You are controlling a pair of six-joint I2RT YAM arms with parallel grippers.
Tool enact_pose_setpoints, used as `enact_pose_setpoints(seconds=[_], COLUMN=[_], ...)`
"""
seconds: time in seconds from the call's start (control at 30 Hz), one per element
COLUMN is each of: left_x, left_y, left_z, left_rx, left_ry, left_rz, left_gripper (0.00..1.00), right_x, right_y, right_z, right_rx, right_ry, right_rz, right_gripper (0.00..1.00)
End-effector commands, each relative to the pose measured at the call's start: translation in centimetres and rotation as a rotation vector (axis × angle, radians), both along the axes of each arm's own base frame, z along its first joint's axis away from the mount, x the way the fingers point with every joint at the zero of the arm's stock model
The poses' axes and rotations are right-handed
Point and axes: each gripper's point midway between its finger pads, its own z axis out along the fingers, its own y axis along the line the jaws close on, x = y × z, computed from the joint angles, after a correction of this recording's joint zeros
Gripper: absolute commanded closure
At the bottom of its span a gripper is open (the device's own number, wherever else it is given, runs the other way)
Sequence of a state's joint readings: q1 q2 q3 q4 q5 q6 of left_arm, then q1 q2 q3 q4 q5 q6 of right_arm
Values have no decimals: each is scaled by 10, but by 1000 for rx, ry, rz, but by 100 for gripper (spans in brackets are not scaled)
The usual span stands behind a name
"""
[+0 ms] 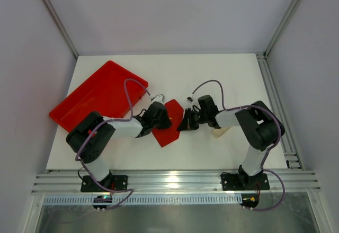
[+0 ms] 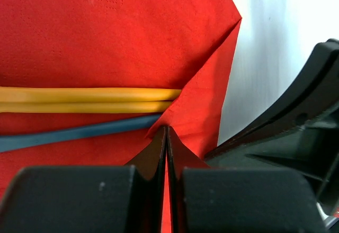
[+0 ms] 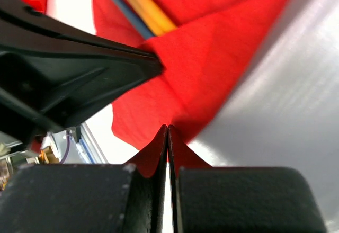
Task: Place the utensils on the paper napkin and roll it up
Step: Roll the napkin at the center of the board.
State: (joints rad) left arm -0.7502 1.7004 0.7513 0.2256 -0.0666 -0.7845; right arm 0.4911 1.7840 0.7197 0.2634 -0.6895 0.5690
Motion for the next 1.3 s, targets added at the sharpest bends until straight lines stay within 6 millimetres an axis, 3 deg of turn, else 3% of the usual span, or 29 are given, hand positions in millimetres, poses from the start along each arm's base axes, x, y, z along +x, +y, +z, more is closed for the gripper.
enact_pose_setpoints(seconds=[0.0,0.3,0.53,0.93,0.97,1.27], left_x=[12,16,21,51,44,33], left_y=[-7,-17,-29,-22,-15,-9], left_z=[26,53,68,52,41,28], left_rx=[-52,-138,-188,-131,-81,-22], left_ry=[-46,-81,-97,34,79,176], left_rz=[23,49,55,382,405,542], left_gripper=[100,100,100,100,100,100], right_x=[6,-3,-5,-5,-5,-4], right_y=[3,0,1,2,2,2], right_z=[-2,-27,-25,-24,-24,-24], right_rx=[12,-20,-14,-6,-7,-10], right_ry=[-33,20,17,15,13,13], right_rz=[-43,-73,-72,-84,-83,-83], right_gripper=[96,96,96,96,96,96])
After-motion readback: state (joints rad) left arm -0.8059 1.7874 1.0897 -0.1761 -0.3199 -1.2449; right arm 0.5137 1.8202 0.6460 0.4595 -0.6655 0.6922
